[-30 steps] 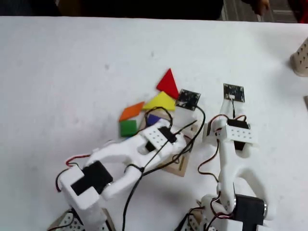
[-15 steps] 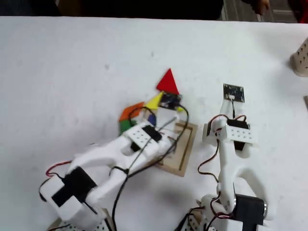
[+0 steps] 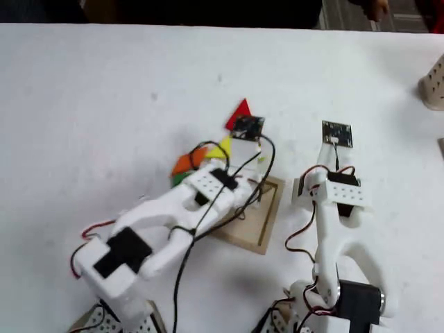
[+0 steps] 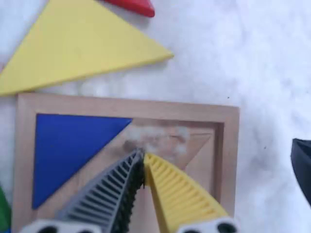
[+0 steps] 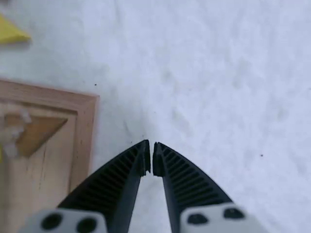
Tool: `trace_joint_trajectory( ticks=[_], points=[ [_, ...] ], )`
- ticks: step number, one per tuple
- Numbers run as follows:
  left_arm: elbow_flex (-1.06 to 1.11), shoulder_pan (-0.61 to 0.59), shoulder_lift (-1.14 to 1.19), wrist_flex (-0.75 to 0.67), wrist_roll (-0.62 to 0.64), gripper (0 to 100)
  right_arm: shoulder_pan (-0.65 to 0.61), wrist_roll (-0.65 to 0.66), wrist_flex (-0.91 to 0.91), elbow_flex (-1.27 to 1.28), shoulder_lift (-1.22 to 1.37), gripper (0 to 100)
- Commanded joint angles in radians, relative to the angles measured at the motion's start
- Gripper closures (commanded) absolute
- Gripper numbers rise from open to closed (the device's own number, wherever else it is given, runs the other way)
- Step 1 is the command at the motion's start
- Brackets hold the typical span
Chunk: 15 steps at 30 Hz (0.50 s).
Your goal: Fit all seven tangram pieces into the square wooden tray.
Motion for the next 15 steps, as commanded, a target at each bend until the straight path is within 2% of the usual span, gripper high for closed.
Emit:
trace_joint_trajectory(
  ticks=[1,8,15],
  points=[
    [-0.086,0.004,0.035,0.038,0.012,98,-0.007,0.005,-0.015,-0.005,-0.051,97.8],
    [-0.100,-0.007,0.012,0.044,0.012,98,-0.013,0.006,-0.015,-0.005,-0.051,97.8],
    [0.035,-0.002,-0.243,0.046,0.006,98,-0.013,0.006,-0.015,-0.006,-0.051,97.8]
  ],
)
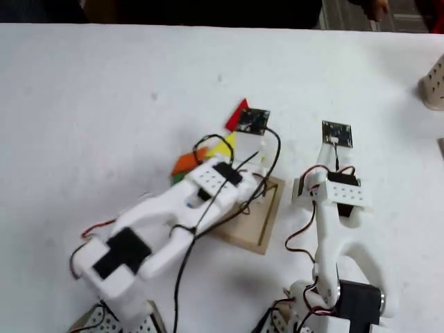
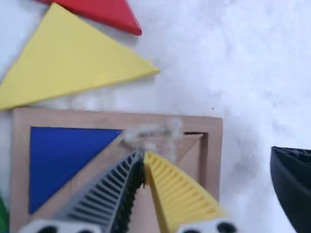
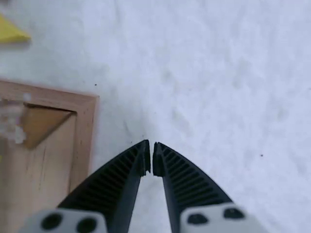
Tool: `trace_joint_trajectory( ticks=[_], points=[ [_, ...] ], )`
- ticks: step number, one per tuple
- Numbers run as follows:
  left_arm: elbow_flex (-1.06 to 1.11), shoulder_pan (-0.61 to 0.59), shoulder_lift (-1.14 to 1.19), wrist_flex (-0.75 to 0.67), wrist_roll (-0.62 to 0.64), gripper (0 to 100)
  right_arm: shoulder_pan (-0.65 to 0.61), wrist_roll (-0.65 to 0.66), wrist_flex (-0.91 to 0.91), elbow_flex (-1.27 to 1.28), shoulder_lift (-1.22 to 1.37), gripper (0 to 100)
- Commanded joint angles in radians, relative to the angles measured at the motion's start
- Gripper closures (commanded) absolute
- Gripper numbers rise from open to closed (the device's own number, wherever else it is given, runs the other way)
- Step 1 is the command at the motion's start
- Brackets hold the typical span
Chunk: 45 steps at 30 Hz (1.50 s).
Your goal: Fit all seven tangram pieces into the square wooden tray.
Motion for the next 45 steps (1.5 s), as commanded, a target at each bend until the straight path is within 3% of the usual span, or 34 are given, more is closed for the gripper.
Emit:
trace_joint_trajectory(
  ticks=[1,7,10,19,25,30,36,41,45],
  points=[
    [0.081,-0.008,-0.216,0.008,0.005,98,-0.013,0.006,-0.015,-0.006,-0.051,97.8],
    [0.270,-0.174,-0.550,-0.002,0.005,98,-0.013,0.006,-0.015,-0.006,-0.051,97.8],
    [0.298,-0.294,-0.602,-0.002,0.005,98,-0.013,0.006,-0.015,-0.005,-0.051,97.8],
    [0.232,-0.529,-0.420,-0.097,0.011,98,-0.012,0.006,-0.016,-0.003,-0.051,97.8],
    [0.021,-0.710,-0.219,0.044,0.008,98,-0.013,0.006,-0.016,-0.003,-0.050,97.8],
    [-0.095,-0.688,-0.067,0.126,-0.008,98,-0.013,0.006,-0.016,-0.003,-0.050,97.8],
    [-0.160,-0.595,-0.039,0.210,-0.416,85,-0.013,0.006,-0.016,-0.003,-0.050,97.8],
    [-0.163,-0.582,-0.035,0.167,-0.546,70,-0.013,0.006,-0.016,-0.003,-0.050,97.8],
    [-0.126,-0.556,-0.030,0.089,-0.612,67,-0.013,0.006,-0.016,-0.003,-0.050,97.8]
  ],
)
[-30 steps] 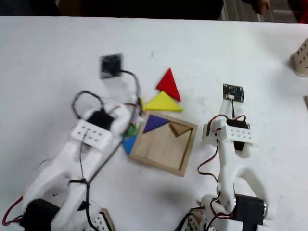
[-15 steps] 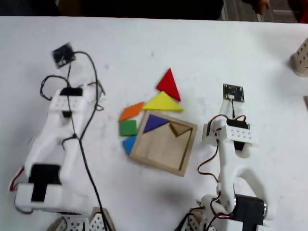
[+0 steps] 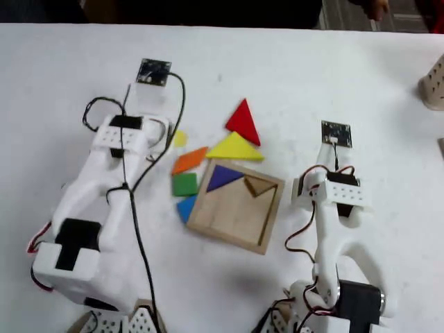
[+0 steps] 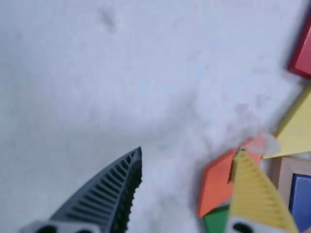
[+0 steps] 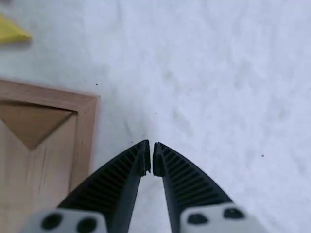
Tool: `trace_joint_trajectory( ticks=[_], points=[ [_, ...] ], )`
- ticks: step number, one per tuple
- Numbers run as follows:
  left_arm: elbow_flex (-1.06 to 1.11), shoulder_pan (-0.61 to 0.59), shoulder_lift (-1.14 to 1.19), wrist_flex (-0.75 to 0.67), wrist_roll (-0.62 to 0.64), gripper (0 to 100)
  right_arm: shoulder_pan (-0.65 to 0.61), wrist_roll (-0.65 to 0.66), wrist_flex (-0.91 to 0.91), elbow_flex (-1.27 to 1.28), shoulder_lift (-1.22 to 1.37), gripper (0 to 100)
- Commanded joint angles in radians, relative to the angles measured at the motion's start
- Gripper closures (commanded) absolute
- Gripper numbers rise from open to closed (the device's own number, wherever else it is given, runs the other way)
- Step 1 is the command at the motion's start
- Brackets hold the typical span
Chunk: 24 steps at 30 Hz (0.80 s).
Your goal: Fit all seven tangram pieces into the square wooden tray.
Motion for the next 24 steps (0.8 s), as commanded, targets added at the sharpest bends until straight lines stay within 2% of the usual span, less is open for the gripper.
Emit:
trace_joint_trajectory(
  ticks=[1,5,10,15,19,24],
  points=[
    [-0.002,0.061,-0.008,-0.066,-0.098,67,-0.010,0.008,-0.016,-0.003,-0.050,97.8],
    [0.049,0.142,-0.008,-0.072,-0.316,67,-0.010,0.066,-0.016,-0.003,-0.050,98.0],
    [0.055,0.156,-0.001,-0.078,-0.491,67,-0.010,0.066,-0.016,-0.003,-0.050,98.0],
    [0.020,0.154,0.105,-0.094,-0.637,67,-0.010,0.066,-0.016,-0.003,-0.050,98.0],
    [-0.097,0.140,0.170,0.025,-0.620,67,-0.010,0.068,-0.016,-0.003,-0.050,98.0],
    [-0.284,0.070,0.314,0.043,-0.427,72,-0.010,0.071,-0.016,-0.003,-0.050,98.0]
  ],
)
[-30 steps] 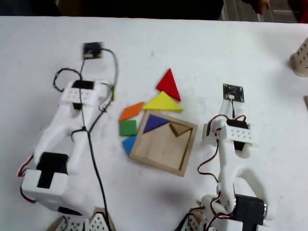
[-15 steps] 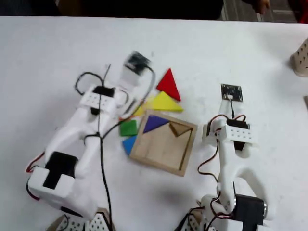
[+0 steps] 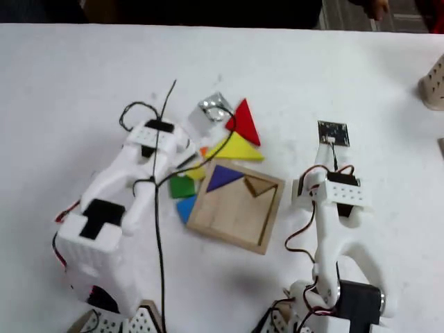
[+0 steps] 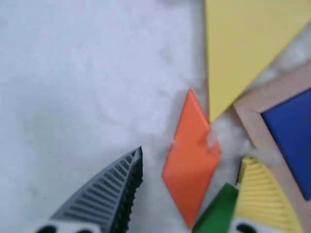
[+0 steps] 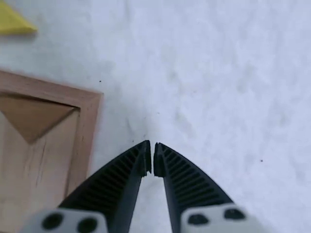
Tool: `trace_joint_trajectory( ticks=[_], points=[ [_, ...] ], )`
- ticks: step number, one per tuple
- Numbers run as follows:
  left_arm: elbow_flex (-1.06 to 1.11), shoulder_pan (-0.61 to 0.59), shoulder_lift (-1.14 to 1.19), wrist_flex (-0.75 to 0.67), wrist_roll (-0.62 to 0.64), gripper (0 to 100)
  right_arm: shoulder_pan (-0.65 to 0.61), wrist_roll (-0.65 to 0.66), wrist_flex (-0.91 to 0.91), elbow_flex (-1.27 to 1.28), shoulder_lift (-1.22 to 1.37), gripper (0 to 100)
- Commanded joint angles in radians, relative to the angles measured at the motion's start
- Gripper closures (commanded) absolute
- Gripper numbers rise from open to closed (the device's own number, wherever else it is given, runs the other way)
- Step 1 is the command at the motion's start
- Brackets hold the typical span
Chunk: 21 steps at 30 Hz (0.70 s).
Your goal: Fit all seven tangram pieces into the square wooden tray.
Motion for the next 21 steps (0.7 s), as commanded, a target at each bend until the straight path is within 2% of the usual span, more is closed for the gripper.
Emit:
trace_joint_trajectory(
  ticks=[1,5,11,14,17,21],
  points=[
    [-0.190,-0.071,0.093,0.003,0.138,73,-0.010,0.015,-0.016,-0.003,-0.050,98.0],
    [-0.388,-0.117,0.242,0.044,0.232,76,-0.010,0.015,-0.016,-0.003,-0.050,98.0],
    [-0.689,-0.163,0.398,0.279,0.341,77,-0.010,0.015,-0.016,-0.003,-0.050,98.0],
    [-0.816,-0.200,0.460,0.348,0.436,76,-0.010,0.015,-0.016,-0.003,-0.050,98.0],
    [-0.913,-0.225,0.510,0.436,0.516,76,-0.010,0.015,-0.016,-0.003,-0.050,98.0],
    [-1.003,-0.231,0.533,0.615,0.555,76,-0.010,0.017,-0.016,-0.003,-0.050,98.0]
  ],
)
